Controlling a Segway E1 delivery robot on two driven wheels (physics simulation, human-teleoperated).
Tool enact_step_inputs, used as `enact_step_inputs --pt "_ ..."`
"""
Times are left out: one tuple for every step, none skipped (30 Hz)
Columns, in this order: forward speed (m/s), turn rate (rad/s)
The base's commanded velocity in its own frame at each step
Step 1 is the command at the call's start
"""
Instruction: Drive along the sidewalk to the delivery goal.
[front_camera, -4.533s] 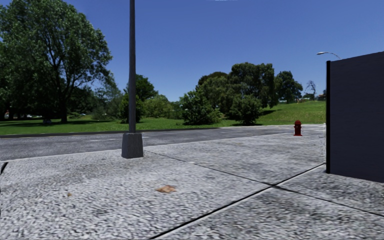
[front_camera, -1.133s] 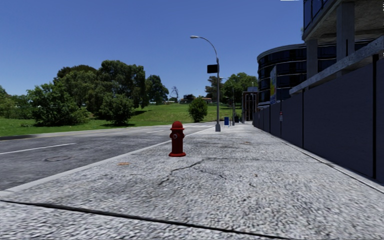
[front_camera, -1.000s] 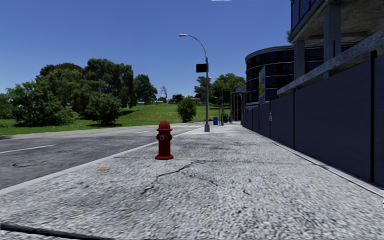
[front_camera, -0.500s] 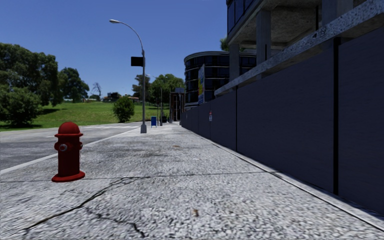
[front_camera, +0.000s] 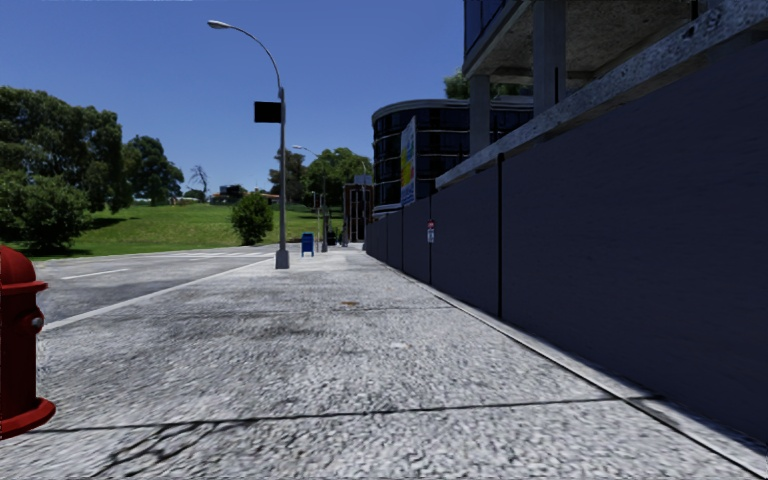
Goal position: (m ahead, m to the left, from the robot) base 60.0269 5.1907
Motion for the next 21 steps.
enact_step_inputs --pt "2.0 0.27" --pt "2.0 0.27" --pt "2.0 0.27" --pt "2.0 0.27" --pt "2.0 0.27" --pt "2.0 0.27" --pt "2.0 0.27" --pt "2.0 0.27" --pt "2.0 0.25" --pt "2.0 0.25" --pt "2.0 0.14" --pt "2.0 0.03" --pt "2.0 0.0" --pt "2.0 0.0" --pt "2.0 0.0" --pt "2.0 0.0" --pt "2.0 0.06" --pt "2.0 0.14" --pt "2.0 0.14" --pt "2.0 0.16" --pt "2.0 0.12"
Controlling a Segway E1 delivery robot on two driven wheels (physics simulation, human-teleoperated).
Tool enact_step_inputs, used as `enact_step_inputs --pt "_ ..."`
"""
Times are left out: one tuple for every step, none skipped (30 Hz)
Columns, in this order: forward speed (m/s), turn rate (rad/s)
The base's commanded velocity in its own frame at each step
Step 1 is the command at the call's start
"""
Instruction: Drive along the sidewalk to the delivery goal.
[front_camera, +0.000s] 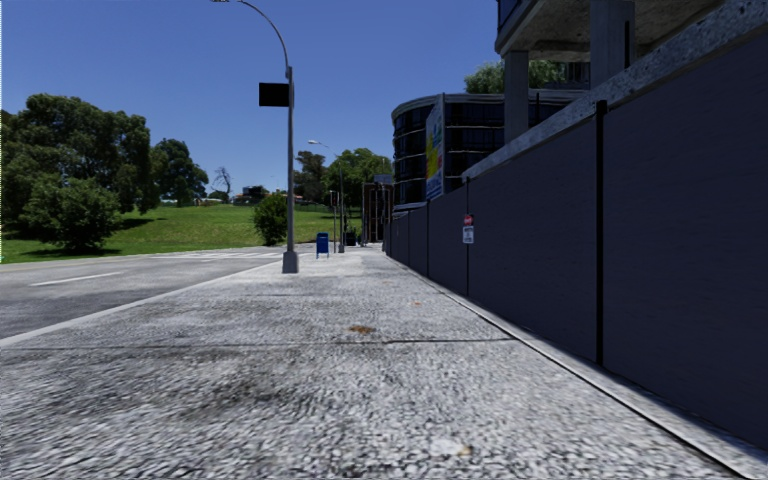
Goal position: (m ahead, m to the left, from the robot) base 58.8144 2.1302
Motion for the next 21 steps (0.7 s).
enact_step_inputs --pt "2.0 0.0" --pt "2.0 0.0" --pt "2.0 0.0" --pt "2.0 0.0" --pt "2.0 0.0" --pt "2.0 0.0" --pt "2.0 0.0" --pt "2.0 0.0" --pt "2.0 0.0" --pt "2.0 0.0" --pt "2.0 0.0" --pt "2.0 0.0" --pt "2.0 0.0" --pt "2.0 0.0" --pt "2.0 0.0" --pt "2.0 0.0" --pt "2.0 0.0" --pt "2.0 0.0" --pt "2.0 0.0" --pt "2.0 0.0" --pt "2.0 0.0"
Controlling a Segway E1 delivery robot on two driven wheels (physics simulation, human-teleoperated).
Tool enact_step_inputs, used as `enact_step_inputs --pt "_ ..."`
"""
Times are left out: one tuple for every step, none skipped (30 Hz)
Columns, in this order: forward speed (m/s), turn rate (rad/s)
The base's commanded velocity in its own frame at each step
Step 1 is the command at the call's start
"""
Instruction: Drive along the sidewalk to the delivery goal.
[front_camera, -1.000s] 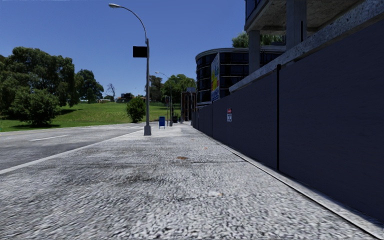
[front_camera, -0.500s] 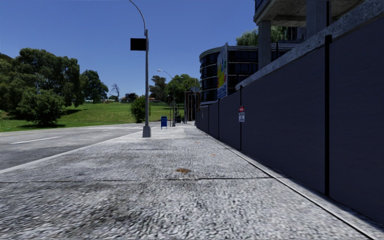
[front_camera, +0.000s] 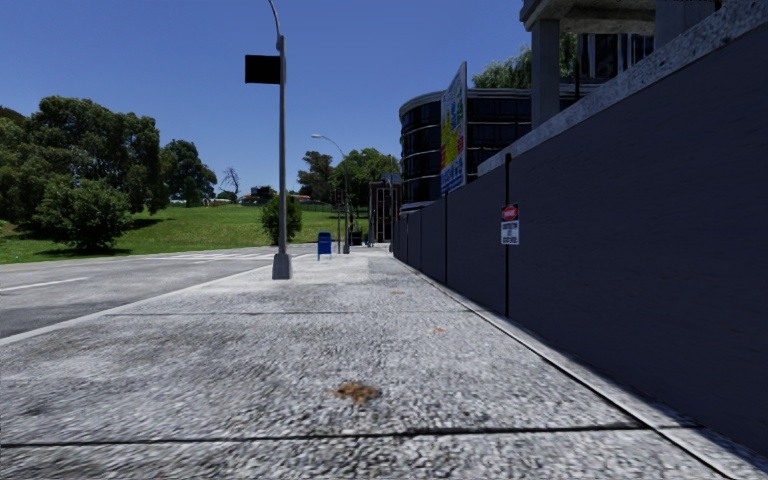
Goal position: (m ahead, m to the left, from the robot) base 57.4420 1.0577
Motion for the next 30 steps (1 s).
enact_step_inputs --pt "2.0 0.0" --pt "2.0 0.0" --pt "2.0 0.0" --pt "2.0 0.0" --pt "2.0 0.0" --pt "2.0 0.0" --pt "2.0 0.0" --pt "1.92 0.0" --pt "1.79 0.0" --pt "1.78 0.0" --pt "1.78 0.0" --pt "1.8 0.0" --pt "1.82 0.0" --pt "1.84 0.0" --pt "1.84 0.0" --pt "1.86 0.0" --pt "1.86 0.0" --pt "1.89 0.0" --pt "1.89 0.0" --pt "1.9 0.0" --pt "1.93 0.0" --pt "1.93 0.0" --pt "1.93 0.0" --pt "1.93 0.0" --pt "1.93 0.0" --pt "1.93 0.0" --pt "1.93 0.0" --pt "1.87 0.0" --pt "1.84 0.0" --pt "1.8 0.0"
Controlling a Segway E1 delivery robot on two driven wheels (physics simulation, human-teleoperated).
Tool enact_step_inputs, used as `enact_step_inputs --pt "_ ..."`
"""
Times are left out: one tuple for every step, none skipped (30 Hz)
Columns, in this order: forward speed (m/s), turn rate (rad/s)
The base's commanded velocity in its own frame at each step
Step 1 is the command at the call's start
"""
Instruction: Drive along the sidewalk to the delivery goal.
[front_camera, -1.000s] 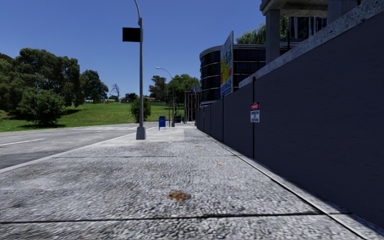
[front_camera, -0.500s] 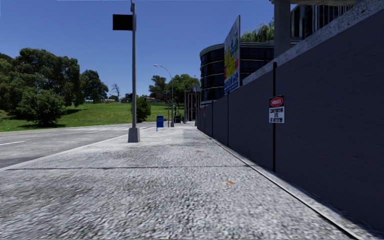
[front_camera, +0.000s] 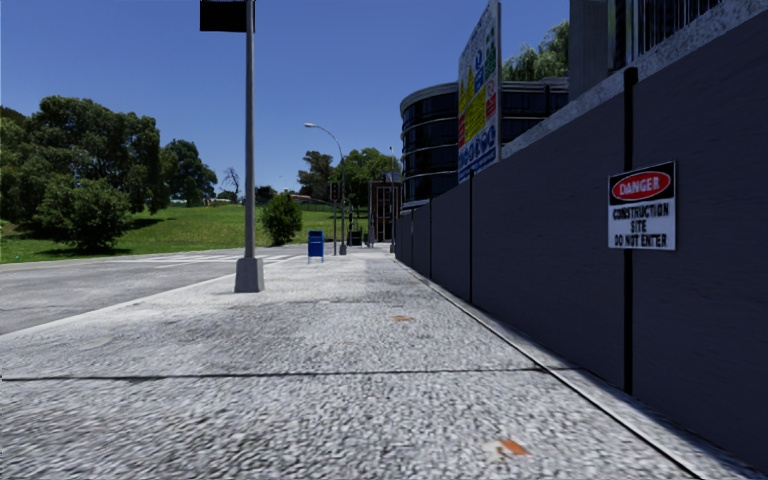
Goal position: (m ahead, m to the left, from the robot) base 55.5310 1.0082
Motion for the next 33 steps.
enact_step_inputs --pt "1.8 0.0" --pt "1.78 0.0" --pt "1.75 0.0" --pt "1.69 0.0" --pt "1.69 0.0" --pt "1.58 0.0" --pt "1.46 0.0" --pt "1.35 0.0" --pt "1.35 0.0" --pt "1.32 0.0" --pt "1.3 0.0" --pt "1.29 0.0" --pt "1.29 0.0" --pt "1.29 0.0" --pt "1.21 0.0" --pt "1.11 0.0" --pt "1.11 0.0" --pt "1.06 0.0" --pt "0.96 0.0" --pt "0.9 0.0" --pt "0.88 0.0" --pt "0.88 0.0" --pt "0.88 0.0" --pt "0.88 0.0" --pt "0.88 0.0" --pt "0.88 0.0" --pt "0.88 0.0" --pt "0.87 0.0" --pt "0.87 0.0" --pt "0.87 0.0" --pt "0.87 0.0" --pt "0.87 0.0" --pt "0.87 0.0"
